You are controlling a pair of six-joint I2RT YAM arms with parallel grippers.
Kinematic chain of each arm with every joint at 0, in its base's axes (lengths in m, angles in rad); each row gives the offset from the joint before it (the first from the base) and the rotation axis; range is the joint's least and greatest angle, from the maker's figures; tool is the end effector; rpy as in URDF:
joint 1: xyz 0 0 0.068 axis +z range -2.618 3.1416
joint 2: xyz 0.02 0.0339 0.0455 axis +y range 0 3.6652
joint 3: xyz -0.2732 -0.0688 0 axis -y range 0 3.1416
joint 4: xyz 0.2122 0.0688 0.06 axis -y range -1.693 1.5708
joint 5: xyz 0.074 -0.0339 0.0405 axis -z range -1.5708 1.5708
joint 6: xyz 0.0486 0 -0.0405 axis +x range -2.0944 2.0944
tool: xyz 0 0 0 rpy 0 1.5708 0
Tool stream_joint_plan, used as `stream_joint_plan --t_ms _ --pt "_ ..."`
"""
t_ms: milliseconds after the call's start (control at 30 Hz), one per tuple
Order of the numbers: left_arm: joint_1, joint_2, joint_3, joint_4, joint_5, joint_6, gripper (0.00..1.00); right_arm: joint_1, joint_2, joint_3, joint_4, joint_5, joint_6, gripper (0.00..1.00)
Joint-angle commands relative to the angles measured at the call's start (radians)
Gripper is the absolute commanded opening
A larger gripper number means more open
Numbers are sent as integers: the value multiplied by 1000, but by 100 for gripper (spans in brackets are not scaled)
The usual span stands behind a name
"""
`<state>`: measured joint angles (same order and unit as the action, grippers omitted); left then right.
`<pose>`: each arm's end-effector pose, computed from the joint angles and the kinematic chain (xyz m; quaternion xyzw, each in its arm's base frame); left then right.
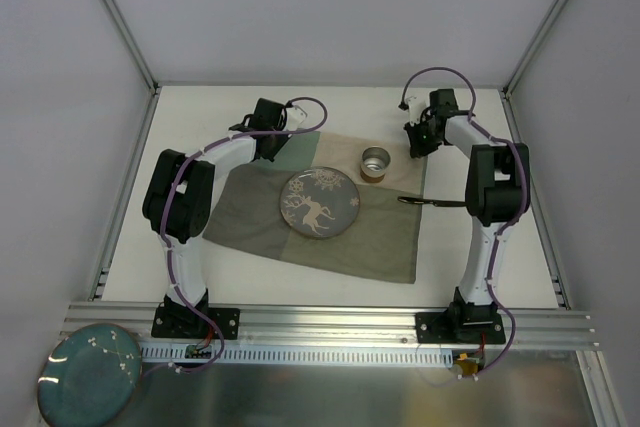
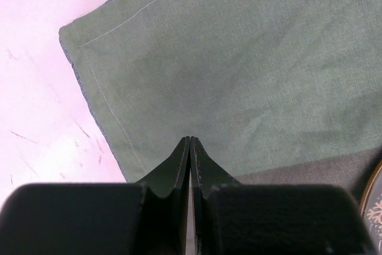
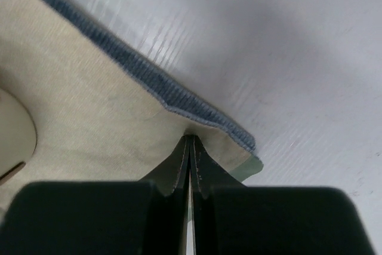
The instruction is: Set the dinner table for one person
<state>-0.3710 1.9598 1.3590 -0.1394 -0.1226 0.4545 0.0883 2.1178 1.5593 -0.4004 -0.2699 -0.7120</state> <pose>0.3962 -0.1478 0.2134 0.3437 0.8465 0.0728 0.4000 0.4404 0.0520 0.1864 -0.4054 0.8545 0.0305 0.3234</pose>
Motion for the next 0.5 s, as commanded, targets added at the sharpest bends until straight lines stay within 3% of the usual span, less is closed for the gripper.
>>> stream_joint_plan --t_ms 0,467 --pt "12 -13 25 -6 21 -17 0 -5 54 106 -44 61 92 0" --pt "12 -24 29 -19 20 -28 0 -2 139 221 -74 212 138 0"
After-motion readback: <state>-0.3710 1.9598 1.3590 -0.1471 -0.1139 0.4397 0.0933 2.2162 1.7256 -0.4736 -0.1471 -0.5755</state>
